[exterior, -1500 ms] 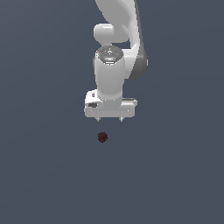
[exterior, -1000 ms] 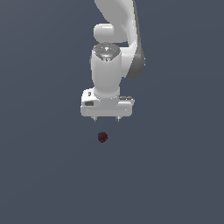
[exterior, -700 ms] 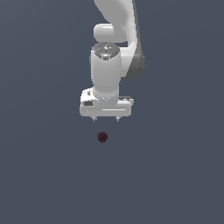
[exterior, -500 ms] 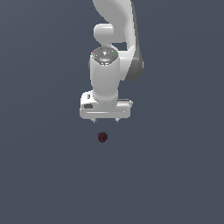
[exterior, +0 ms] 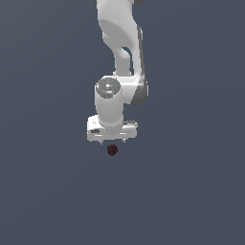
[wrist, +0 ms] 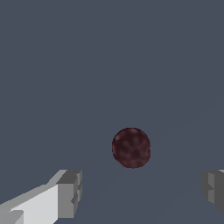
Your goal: Pick up the object and move it to a goal position.
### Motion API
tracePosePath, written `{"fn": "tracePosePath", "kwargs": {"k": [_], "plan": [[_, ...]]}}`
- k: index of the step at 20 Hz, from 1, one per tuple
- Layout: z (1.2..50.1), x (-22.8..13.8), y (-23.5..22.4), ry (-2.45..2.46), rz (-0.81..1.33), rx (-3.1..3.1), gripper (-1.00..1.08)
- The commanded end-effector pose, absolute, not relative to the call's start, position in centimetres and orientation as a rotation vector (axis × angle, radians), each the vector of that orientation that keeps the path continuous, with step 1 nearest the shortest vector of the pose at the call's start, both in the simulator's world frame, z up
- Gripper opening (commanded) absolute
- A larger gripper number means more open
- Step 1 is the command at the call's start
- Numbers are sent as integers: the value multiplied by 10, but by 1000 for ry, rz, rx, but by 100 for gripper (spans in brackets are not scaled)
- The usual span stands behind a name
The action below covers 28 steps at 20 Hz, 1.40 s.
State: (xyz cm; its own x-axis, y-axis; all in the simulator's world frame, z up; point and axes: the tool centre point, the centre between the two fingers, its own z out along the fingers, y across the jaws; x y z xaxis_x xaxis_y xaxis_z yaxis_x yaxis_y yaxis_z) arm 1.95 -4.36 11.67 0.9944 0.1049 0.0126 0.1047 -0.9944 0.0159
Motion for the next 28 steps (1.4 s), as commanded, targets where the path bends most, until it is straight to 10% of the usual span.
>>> {"fn": "tracePosePath", "kwargs": {"k": [1,27,28], "plan": [[100,19,-47,184,12,3127,100],[28,17,-52,209,0,3135,100],[28,17,-52,209,0,3135,-100]]}}
